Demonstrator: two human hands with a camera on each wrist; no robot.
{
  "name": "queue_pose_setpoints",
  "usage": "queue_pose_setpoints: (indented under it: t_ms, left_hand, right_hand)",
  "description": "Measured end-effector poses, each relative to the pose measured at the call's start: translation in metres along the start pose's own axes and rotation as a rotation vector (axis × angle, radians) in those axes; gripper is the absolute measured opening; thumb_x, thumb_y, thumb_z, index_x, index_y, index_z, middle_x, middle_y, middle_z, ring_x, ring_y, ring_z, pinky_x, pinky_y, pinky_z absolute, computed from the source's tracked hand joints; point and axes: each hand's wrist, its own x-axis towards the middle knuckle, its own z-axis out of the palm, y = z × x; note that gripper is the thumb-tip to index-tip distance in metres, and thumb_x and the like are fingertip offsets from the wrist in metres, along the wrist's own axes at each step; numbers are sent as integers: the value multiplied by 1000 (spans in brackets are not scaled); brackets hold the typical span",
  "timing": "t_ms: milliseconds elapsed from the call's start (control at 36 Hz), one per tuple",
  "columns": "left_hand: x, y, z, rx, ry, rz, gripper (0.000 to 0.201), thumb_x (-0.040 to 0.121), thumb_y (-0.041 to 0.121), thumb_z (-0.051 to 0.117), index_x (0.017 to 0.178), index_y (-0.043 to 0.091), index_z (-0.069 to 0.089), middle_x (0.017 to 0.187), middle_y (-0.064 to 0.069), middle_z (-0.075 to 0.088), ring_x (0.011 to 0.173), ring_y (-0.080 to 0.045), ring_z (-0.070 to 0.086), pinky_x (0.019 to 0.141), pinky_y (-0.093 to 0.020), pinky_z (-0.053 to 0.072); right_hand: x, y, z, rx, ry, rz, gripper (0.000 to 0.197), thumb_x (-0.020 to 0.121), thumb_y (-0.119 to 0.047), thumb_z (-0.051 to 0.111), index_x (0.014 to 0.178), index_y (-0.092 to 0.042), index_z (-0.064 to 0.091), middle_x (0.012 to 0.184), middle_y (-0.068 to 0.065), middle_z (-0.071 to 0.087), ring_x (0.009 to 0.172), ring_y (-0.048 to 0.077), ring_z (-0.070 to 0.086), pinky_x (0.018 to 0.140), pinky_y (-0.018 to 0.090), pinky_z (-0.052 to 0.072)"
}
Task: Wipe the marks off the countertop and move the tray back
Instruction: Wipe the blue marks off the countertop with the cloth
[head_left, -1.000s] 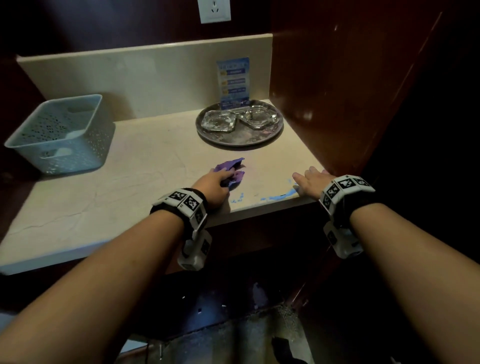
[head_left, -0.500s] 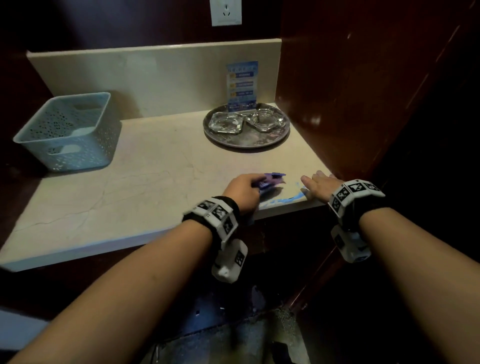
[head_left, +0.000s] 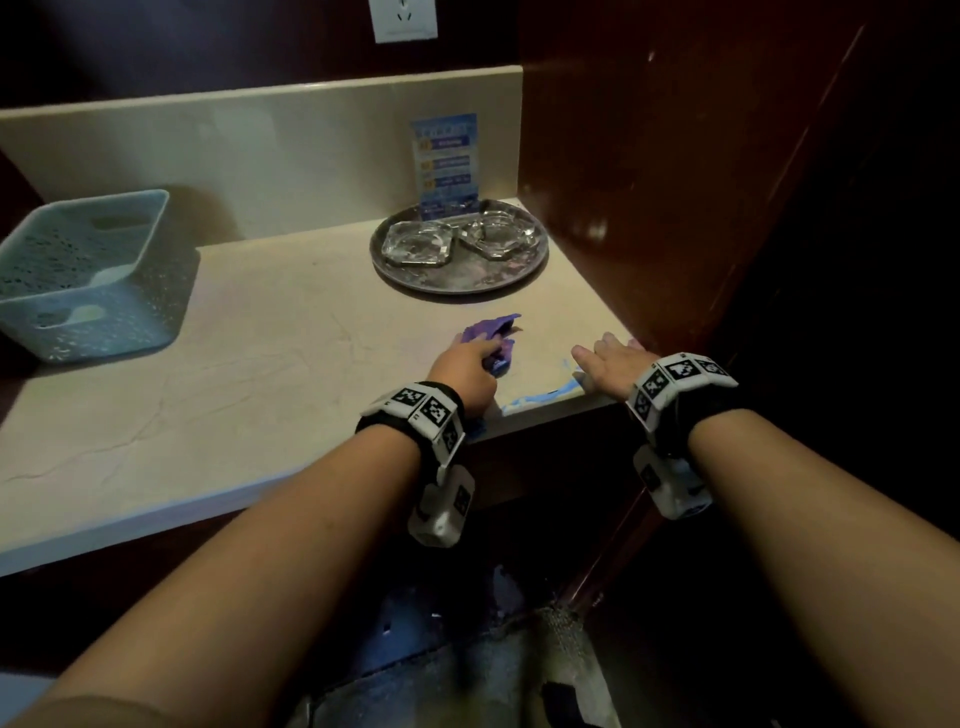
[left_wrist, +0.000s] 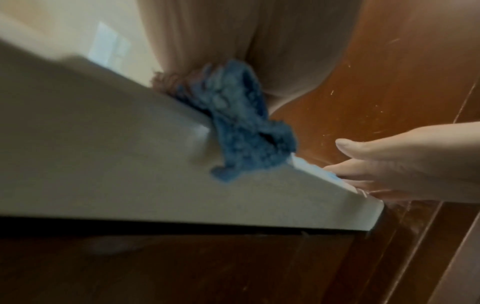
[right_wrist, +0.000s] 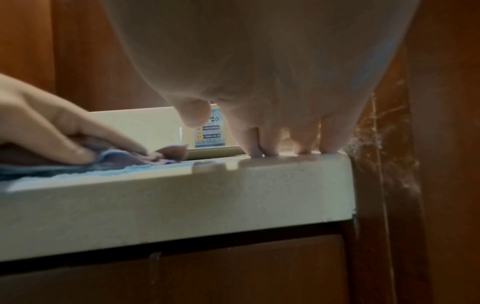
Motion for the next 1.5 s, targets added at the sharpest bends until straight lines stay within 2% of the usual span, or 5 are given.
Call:
queue_pose_setpoints:
  t_ms: [805,972,1167,1361,1500]
  left_hand:
    - [-7,63,26,-126,-221,249,48,81,-6,47,118,16,66,126,-6,65,116,-20,60,94,-22,42]
    - [-20,55,12,-154,-311,229,48,80,-7,48,117,16,67,114,-7,70,90,-12,59,76,-18,41]
    - [-17,13,-29,-151,-6,96,45,85,-2,49,124,17,62,125,-4,65,109,-14,60,87,-14,37]
    - [-14,-3,-18,56,-2,55,42,91,14,49,132,24,52,142,-8,50,128,-28,47,103,-26,35]
    - [-11,-2,-10,64,-69,99,53,89,22,55,140,24,42,154,1,32,143,-19,26,115,-27,22]
  right_hand:
    - [7,2,1,462,82,251,78,83,-70,18,140,-21,41,147,15,39,139,36,30,115,48,20]
    - [-13,0,-10,447,3,219,60,101,-50,14,152,-20,18,162,8,8,149,31,5,119,41,3]
    - [-9,-2,-6,388,19,191,50,100,-40,12,149,-31,19,147,19,29,136,45,26,114,51,21]
    - [29,13,9,243,1,111,122,43,-71,-10,145,-17,30,146,15,31,140,38,23,115,55,16]
    - [-8,-4,-5,231,-11,159,63,95,-55,5,151,-28,17,154,14,21,145,38,12,117,47,12]
